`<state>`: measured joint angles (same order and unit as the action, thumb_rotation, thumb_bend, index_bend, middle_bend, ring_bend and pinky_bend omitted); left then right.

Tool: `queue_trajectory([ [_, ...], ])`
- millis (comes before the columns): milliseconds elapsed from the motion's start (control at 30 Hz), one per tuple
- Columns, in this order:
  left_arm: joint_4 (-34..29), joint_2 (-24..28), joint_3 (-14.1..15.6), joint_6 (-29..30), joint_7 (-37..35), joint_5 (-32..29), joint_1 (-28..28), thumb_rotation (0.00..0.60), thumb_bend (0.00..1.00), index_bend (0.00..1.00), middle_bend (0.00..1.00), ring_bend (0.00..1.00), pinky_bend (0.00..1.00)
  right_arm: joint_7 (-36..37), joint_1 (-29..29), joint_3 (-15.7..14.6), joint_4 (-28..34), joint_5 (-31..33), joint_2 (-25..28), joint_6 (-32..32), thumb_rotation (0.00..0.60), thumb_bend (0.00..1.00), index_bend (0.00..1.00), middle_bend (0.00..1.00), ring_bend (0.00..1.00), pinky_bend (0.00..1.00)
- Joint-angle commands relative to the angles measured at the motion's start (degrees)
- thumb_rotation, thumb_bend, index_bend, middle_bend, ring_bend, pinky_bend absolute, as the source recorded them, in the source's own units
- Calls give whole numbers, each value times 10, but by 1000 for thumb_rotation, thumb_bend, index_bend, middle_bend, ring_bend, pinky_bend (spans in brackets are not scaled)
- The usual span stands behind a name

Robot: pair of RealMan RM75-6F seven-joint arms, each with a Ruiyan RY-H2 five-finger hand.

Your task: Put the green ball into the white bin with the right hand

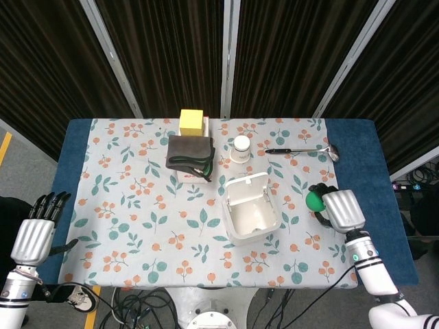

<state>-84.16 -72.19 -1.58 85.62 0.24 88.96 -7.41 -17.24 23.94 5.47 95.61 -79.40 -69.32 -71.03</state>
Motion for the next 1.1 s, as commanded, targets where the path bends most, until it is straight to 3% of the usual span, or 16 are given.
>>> queue_trajectory([
  [33, 0, -1, 0, 0, 1, 0, 0, 600, 0, 65, 76, 0, 71, 46, -32, -10, 59, -83, 58, -70, 600, 321, 649, 534, 536, 710],
  [233, -1, -2, 2, 5, 0, 4, 2, 600, 0, 65, 76, 0, 71, 105, -18, -16, 89, -166, 68, -80, 600, 289, 649, 534, 535, 710],
  [400, -1, 1, 4, 4, -3, 3, 4, 600, 0, 65, 76, 0, 71, 109, 13, -3, 83, -194, 31, -61, 600, 249, 636, 533, 533, 710],
  [533, 2, 1, 4, 2, -7, 2, 4, 600, 0, 65, 76, 0, 72, 100, 33, 4, 76, -191, 8, -34, 600, 170, 520, 523, 517, 675],
  [667, 7, -2, 4, 0, -11, -1, 4, 600, 0, 65, 76, 0, 72, 93, 50, 10, 76, -177, -1, -5, 600, 34, 322, 398, 327, 489],
  [800, 12, -3, 4, 0, -17, -3, 5, 600, 0, 65, 76, 0, 72, 100, 60, 10, 74, -166, -2, 14, 600, 0, 198, 276, 166, 336],
  [1100, 15, -5, 4, 3, -21, -2, 6, 600, 0, 65, 76, 0, 72, 127, 23, -1, 60, -186, 14, -57, 600, 0, 175, 228, 120, 269],
])
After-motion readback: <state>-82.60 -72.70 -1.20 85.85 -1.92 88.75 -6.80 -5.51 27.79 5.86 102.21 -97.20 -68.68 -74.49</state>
